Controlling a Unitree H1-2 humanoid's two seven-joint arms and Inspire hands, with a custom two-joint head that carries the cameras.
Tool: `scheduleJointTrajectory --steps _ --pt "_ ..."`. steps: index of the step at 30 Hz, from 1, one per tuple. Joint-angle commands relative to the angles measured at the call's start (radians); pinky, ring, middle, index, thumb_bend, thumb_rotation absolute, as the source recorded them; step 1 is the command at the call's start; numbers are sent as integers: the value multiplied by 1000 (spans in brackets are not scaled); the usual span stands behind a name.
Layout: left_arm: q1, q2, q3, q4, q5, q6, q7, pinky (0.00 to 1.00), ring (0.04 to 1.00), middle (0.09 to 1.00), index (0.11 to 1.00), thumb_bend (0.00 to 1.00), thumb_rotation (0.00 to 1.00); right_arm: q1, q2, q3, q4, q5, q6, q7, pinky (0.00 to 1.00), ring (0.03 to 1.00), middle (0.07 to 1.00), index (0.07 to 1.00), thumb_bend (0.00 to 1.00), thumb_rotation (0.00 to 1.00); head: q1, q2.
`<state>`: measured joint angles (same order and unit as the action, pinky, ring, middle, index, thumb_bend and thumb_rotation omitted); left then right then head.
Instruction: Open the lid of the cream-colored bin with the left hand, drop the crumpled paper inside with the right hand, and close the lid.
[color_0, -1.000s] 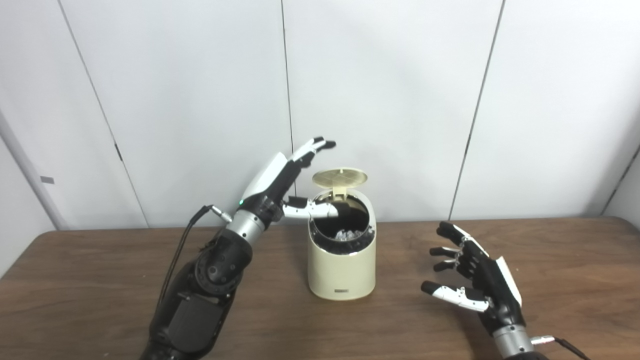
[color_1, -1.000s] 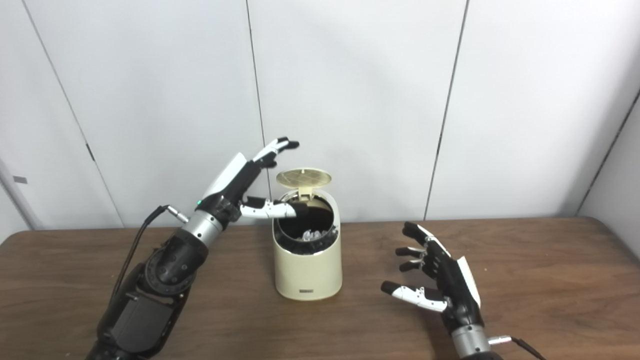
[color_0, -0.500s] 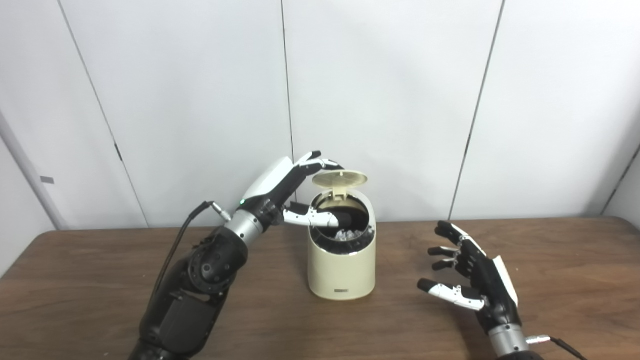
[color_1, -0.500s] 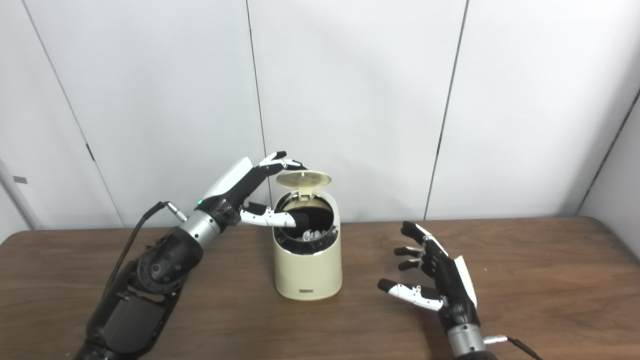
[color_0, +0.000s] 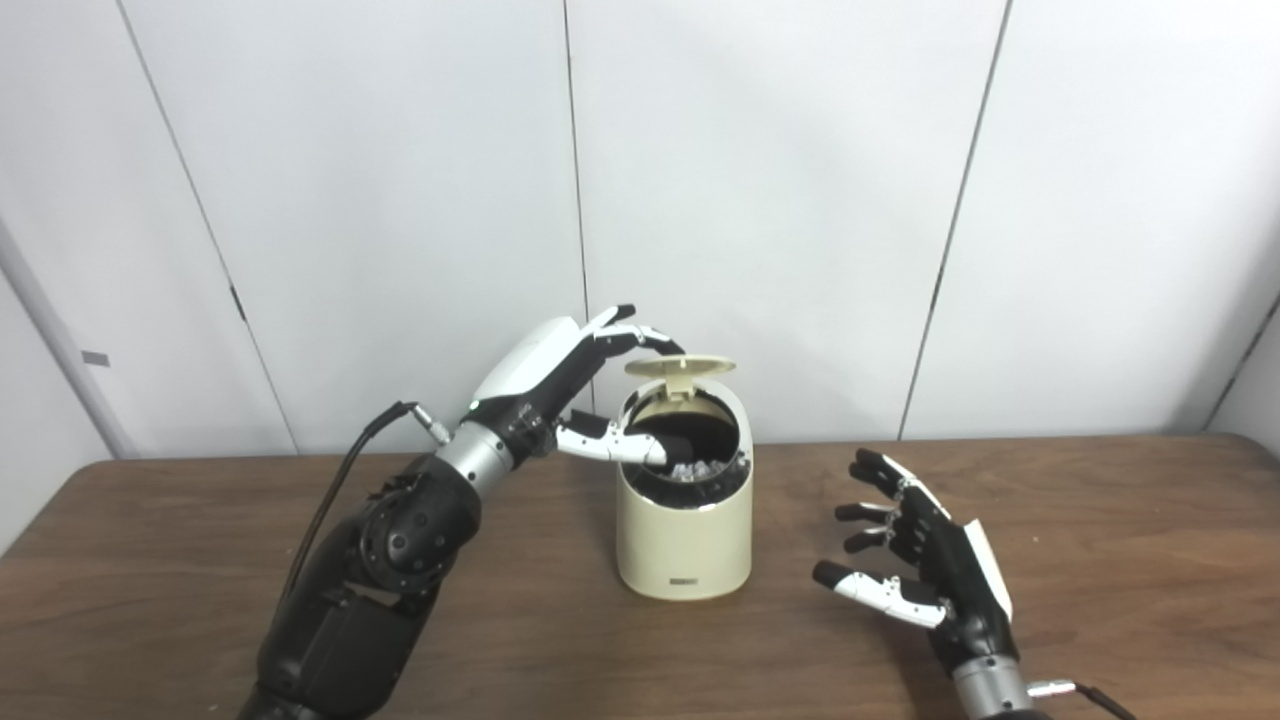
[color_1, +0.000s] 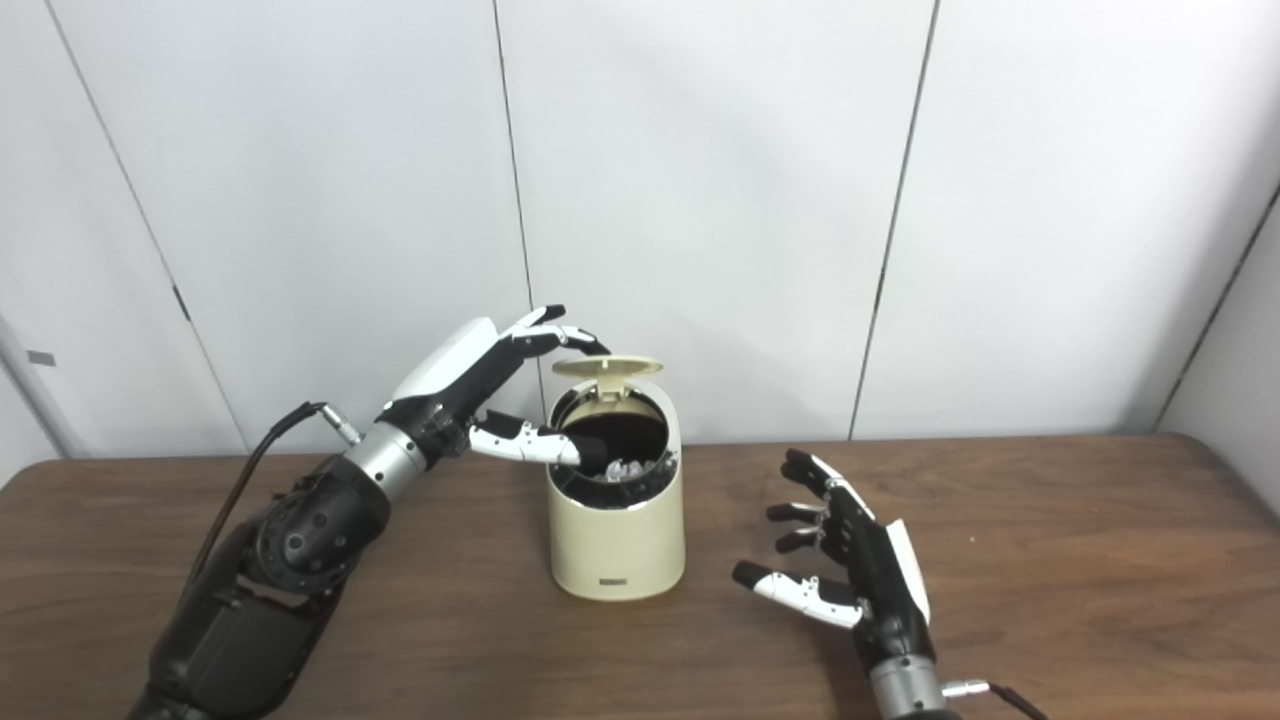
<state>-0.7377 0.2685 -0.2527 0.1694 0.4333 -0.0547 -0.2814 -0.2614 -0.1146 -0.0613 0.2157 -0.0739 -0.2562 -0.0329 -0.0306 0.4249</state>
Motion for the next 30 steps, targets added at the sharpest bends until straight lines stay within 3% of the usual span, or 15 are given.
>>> scheduleJointTrajectory --steps 1,12,20,25,30 --pt "-31 21 3 -45 8 -25 6 980 1000 818 773 978 494 -26 -2 1 -27 -2 -26 -9 519 671 836 829 790 294 -2 2" --pt "10 34 -10 -83 5 -40 -24 895 983 785 749 1000 508 -26 4 8 -35 -9 -21 -9 520 675 838 826 781 286 -4 7" --pt "43 30 -14 -94 8 -51 -33 902 990 779 742 1000 507 -28 7 9 -42 -5 -8 -8 541 683 842 825 787 278 -6 14" --pt "58 33 -27 -91 27 -92 -28 859 971 763 732 1000 504 -24 11 14 -66 -23 12 -13 539 674 842 829 762 258 -7 17" --pt "72 39 -49 -101 77 -110 -26 944 970 761 738 1000 521 -23 13 13 -69 -13 19 -8 543 670 843 835 761 236 -10 18"
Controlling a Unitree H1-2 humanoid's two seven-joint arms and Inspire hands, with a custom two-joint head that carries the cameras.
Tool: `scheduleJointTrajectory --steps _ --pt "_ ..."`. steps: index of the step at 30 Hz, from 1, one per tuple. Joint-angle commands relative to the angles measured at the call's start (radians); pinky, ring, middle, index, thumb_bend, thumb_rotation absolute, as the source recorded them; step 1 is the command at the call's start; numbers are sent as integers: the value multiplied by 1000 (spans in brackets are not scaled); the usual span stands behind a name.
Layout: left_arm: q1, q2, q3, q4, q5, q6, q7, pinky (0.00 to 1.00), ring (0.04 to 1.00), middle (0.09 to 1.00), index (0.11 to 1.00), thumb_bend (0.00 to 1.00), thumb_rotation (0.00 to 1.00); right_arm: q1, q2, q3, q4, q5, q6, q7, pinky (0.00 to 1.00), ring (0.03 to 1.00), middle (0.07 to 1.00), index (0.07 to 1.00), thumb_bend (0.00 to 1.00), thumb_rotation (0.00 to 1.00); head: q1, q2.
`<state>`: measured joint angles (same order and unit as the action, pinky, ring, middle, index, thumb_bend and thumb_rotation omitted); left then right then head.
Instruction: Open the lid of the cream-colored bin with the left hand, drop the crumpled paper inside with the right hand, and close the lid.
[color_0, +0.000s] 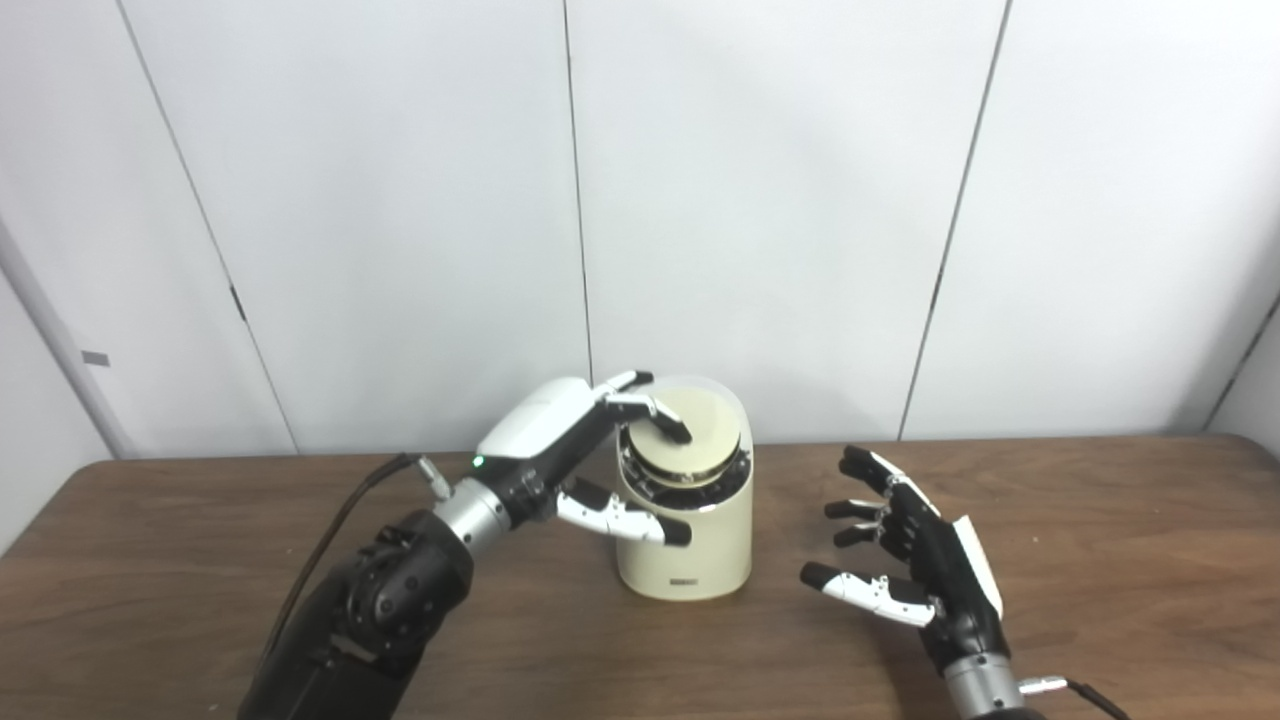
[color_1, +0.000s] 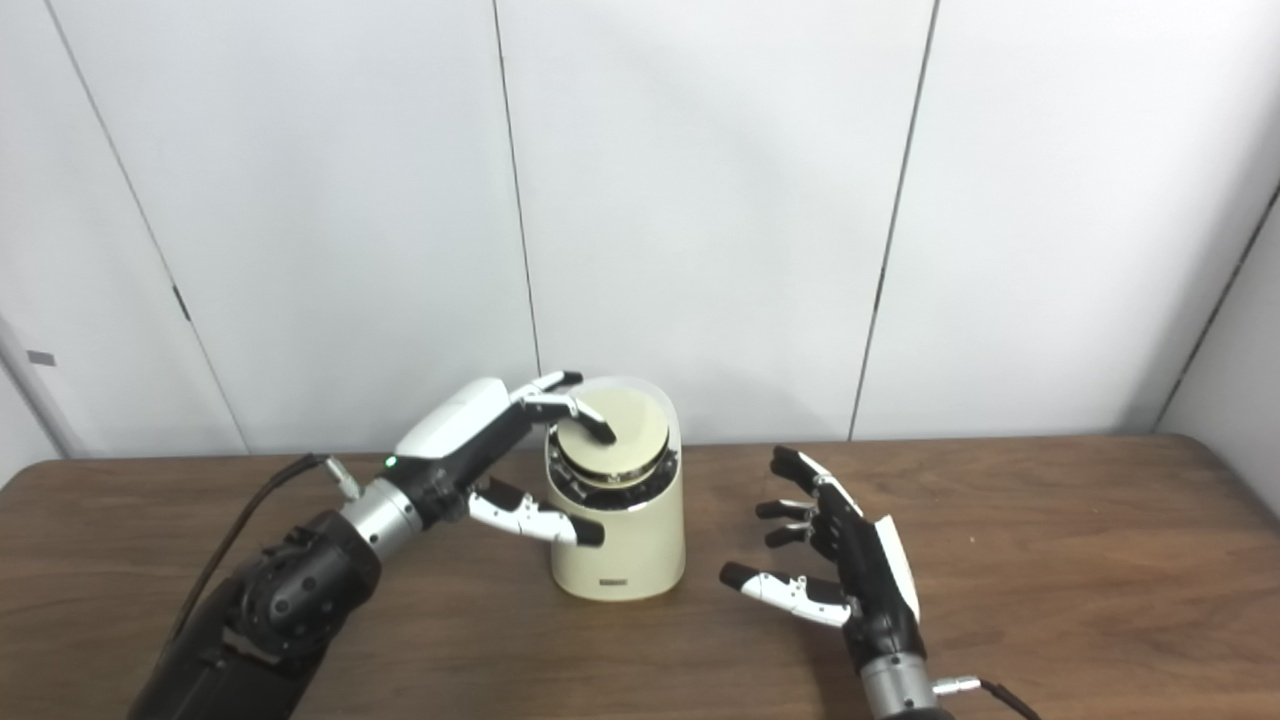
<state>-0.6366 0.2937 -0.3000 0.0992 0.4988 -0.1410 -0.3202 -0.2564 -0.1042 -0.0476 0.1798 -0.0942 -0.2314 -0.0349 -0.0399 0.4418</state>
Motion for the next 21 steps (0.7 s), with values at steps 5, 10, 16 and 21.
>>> scheduleJointTrajectory --steps 5,10,16,21 --pt "-16 14 -18 -47 53 -51 24 999 970 760 742 992 488 -32 0 1 -30 -10 -1 -12 549 669 841 834 771 257 -1 4" --pt "-12 7 -25 -53 79 -52 22 1000 973 766 740 996 459 -32 1 3 -38 -6 2 -6 532 665 839 833 772 257 -3 5" --pt "-12 6 -32 -51 120 -54 29 1000 970 766 742 996 448 -31 1 5 -42 -2 9 -3 544 667 843 834 776 265 -4 7" --pt "-22 28 -74 -47 265 -55 57 993 974 781 768 981 456 -29 -2 10 -49 -11 12 -1 538 673 852 841 772 287 -4 11"
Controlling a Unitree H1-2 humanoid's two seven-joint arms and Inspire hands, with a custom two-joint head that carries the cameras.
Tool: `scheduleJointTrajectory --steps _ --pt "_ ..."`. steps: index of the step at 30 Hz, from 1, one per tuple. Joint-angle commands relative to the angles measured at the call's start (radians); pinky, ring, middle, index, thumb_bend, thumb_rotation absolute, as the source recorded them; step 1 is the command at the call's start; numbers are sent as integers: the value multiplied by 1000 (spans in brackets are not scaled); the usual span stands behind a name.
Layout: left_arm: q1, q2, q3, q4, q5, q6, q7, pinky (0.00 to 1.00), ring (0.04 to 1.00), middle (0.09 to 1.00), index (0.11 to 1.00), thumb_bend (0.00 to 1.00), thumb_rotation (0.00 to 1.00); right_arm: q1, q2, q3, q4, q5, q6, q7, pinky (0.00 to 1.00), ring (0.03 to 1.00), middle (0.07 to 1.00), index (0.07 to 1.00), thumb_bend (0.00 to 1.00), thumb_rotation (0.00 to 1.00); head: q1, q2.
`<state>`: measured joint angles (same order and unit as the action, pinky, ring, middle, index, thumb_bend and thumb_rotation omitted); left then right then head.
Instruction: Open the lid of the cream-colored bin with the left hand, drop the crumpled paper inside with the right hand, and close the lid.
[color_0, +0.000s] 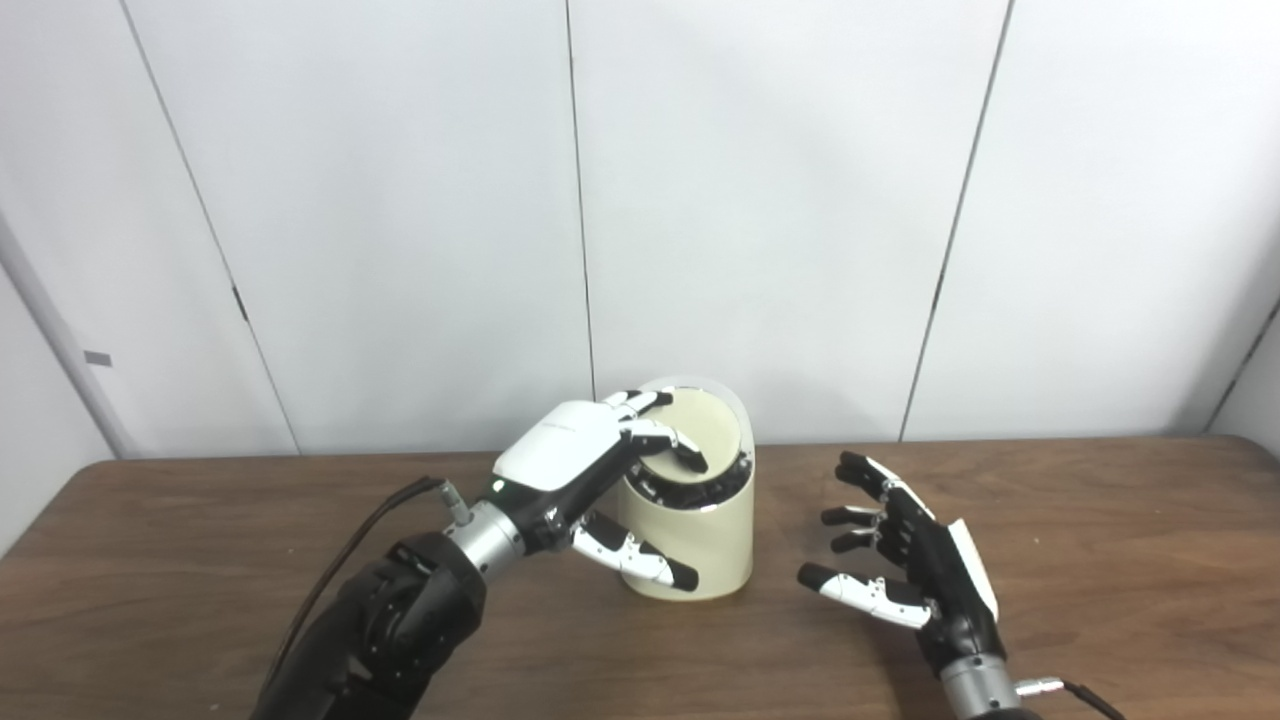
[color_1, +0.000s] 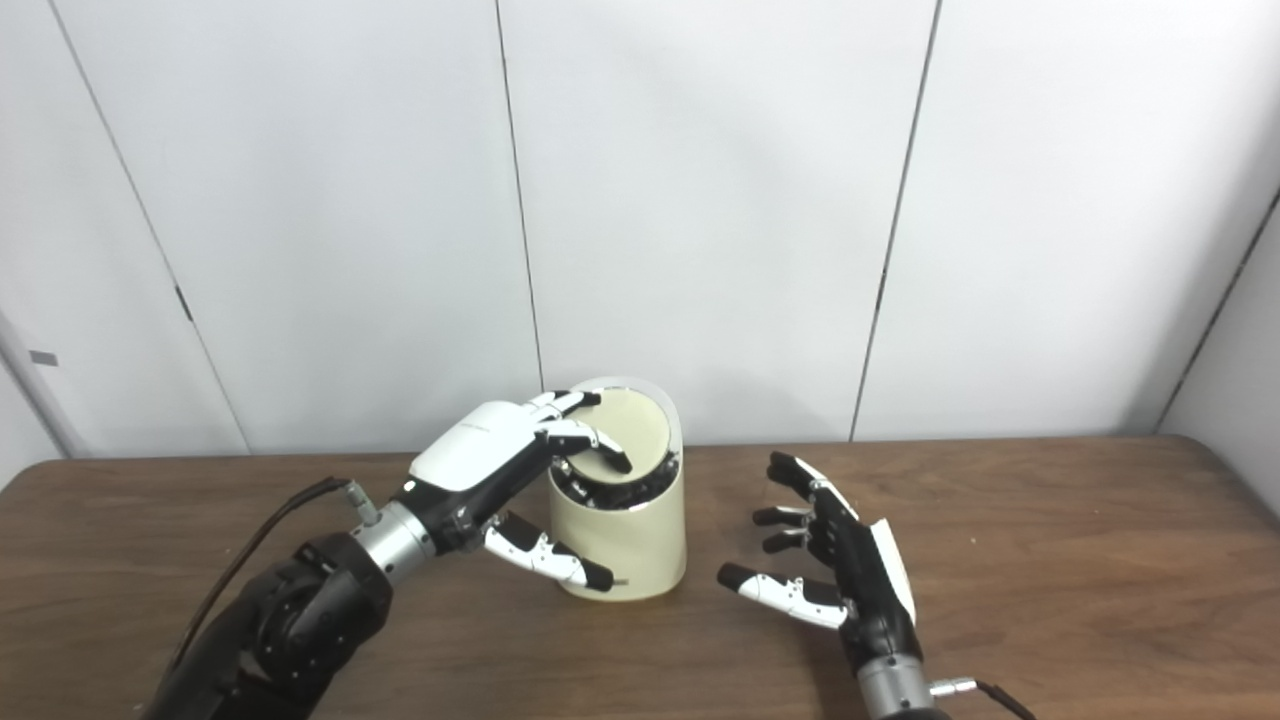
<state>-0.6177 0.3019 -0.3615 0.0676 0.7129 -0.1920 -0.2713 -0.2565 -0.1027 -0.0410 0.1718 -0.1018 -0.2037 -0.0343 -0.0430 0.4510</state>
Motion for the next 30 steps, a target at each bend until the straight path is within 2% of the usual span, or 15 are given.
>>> scheduleJointTrajectory --steps 1,4,7,11,16,23,26,28,30 --pt "-43 27 -29 -17 101 5 4 990 973 783 771 980 459 -27 -1 3 -47 -1 -11 -2 538 674 854 843 768 290 -3 2" --pt "-48 38 -63 -23 192 36 -21 999 992 807 808 966 473 -24 4 2 -61 4 3 -4 527 671 846 833 778 280 -5 6" --pt "-49 37 -76 -23 233 66 -49 1000 998 810 809 970 492 -22 1 5 -67 -1 1 -3 526 673 850 837 761 280 -5 9" --pt "-54 36 -88 -21 265 96 -99 1000 978 785 793 957 567 -21 2 5 -74 5 12 -3 523 672 849 829 764 285 -5 9" --pt "-58 38 -101 -25 274 126 -158 1000 953 775 778 950 615 -21 6 0 -81 11 18 -8 504 666 845 818 759 277 -5 14" --pt "-70 48 -124 -35 287 163 -232 1000 924 741 736 963 697 -24 -2 -1 -59 0 -3 -10 511 669 848 818 753 317 -4 17" --pt "-69 52 -121 -47 272 168 -243 1000 914 737 731 979 726 -24 -2 -1 -58 -1 -7 -11 501 663 845 813 751 323 -5 16" --pt "-64 51 -107 -60 238 171 -242 1000 916 743 736 965 707 -24 -3 0 -59 -5 -5 -13 496 658 844 814 757 342 -4 16" --pt "-50 41 -73 -68 182 163 -201 1000 911 745 739 942 673 -24 -2 -1 -59 -5 -4 -14 490 654 843 814 752 334 -3 17"
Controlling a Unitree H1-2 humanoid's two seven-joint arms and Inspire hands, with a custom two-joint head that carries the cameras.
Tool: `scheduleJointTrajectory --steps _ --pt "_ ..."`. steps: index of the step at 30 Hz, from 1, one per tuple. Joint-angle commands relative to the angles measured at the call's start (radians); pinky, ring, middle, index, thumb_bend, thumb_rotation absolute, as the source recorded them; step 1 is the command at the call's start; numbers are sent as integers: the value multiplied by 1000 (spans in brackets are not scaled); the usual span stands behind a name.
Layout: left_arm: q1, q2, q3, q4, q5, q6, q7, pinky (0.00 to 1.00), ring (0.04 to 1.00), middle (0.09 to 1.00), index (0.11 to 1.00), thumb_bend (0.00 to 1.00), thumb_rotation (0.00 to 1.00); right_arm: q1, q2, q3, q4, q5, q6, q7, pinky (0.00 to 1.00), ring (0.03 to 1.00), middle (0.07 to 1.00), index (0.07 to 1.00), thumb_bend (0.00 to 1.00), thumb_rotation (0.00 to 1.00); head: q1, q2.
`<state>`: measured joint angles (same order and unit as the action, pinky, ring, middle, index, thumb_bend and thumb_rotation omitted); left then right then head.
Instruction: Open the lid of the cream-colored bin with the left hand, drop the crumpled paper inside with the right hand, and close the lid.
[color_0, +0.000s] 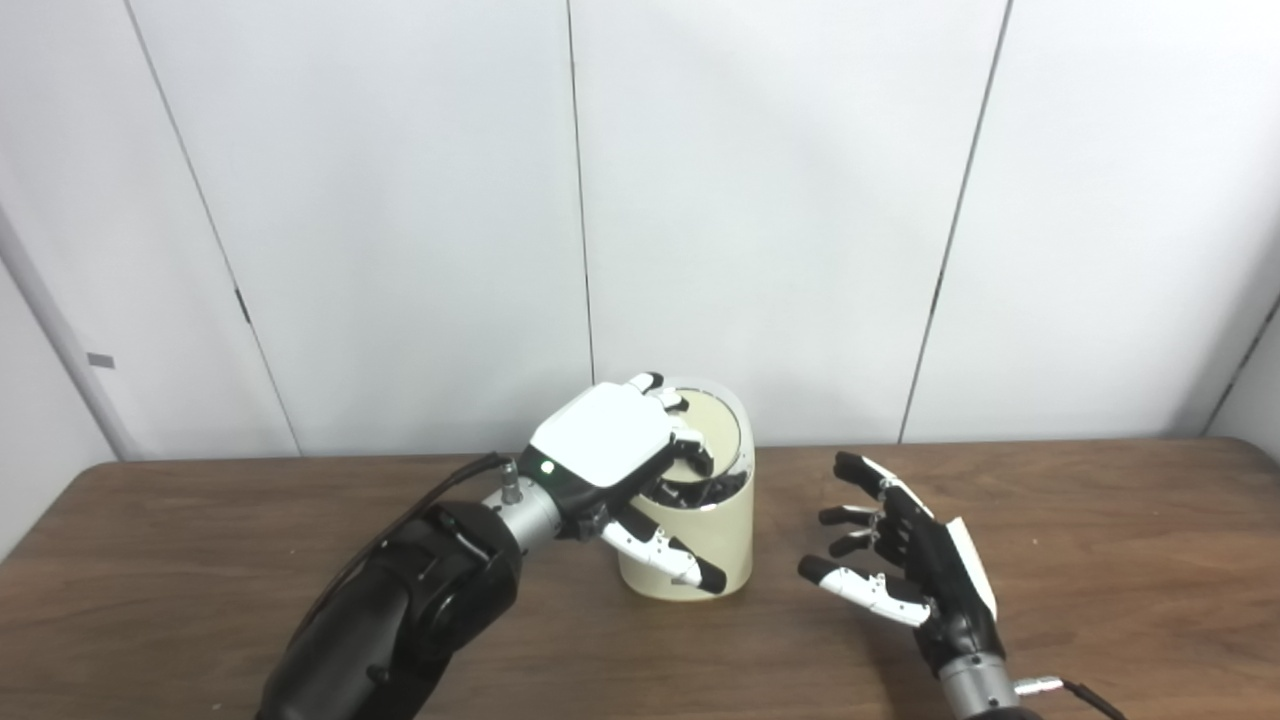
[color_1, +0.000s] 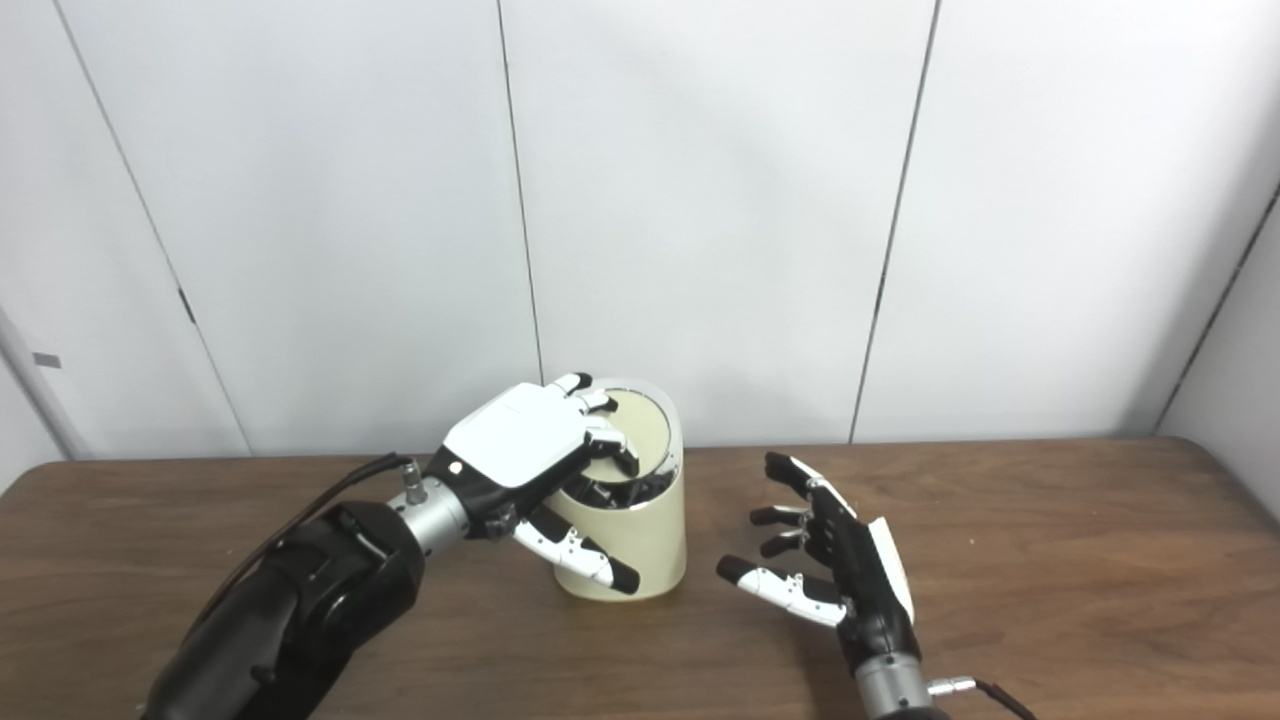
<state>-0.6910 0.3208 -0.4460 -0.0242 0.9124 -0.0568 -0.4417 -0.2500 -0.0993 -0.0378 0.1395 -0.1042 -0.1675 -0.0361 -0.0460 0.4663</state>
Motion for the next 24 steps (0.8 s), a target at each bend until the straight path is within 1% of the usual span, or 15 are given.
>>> scheduleJointTrajectory --steps 1,3,5,6,7,9,12,14,16,19,21,22,24 --pt "33 13 34 22 -45 20 4 986 900 743 737 931 646 -31 -6 -6 -25 0 -41 -12 488 652 842 813 750 328 0 1" --pt "49 -4 74 19 -92 0 71 915 882 740 736 900 577 -32 -5 -7 -21 6 -45 -10 481 648 840 809 745 314 1 1" --pt "65 -23 114 16 -140 -15 128 905 888 757 750 868 514 -30 -6 -7 -24 4 -42 -9 479 648 841 812 740 308 2 1" --pt "71 -31 134 19 -162 -36 166 907 891 765 756 860 494 -29 -6 -6 -26 1 -38 -10 478 648 842 813 738 305 5 2" --pt "75 -38 151 24 -182 -56 200 863 893 781 779 827 477 -29 -7 -6 -26 0 -36 -9 482 652 842 813 735 306 6 2" --pt "79 -46 177 38 -200 -93 258 840 903 805 810 800 453 -29 -8 -6 -25 -3 -33 -10 486 656 843 811 732 301 9 1" --pt "83 -56 204 49 -199 -117 325 787 926 874 886 776 432 -27 -9 -6 -28 4 -28 -6 481 655 846 805 732 289 11 1" --pt "88 -67 223 61 -209 -131 371 774 927 902 915 777 414 -26 -13 -2 -29 -4 -34 -3 475 650 847 805 724 292 11 1" --pt "96 -79 243 77 -228 -151 418 791 931 933 949 763 418 -25 -15 -1 -29 -4 -40 -3 473 647 848 804 720 297 12 2" --pt "111 -105 281 92 -292 -161 460 829 951 969 981 744 408 -24 -14 -3 -29 6 -36 0 477 646 842 796 723 285 14 2" --pt "126 -131 311 92 -360 -151 467 898 980 988 990 736 390 -25 -17 -1 -26 -1 -43 -1 475 648 842 794 714 281 15 4" --pt "136 -148 329 90 -408 -144 466 914 986 993 991 739 377 -25 -18 0 -26 -4 -41 -2 472 645 841 793 714 283 16 3" --pt "149 -172 355 86 -480 -136 458 896 975 993 986 760 334 -25 -20 1 -28 -9 -36 -3 468 641 839 791 715 289 16 4"
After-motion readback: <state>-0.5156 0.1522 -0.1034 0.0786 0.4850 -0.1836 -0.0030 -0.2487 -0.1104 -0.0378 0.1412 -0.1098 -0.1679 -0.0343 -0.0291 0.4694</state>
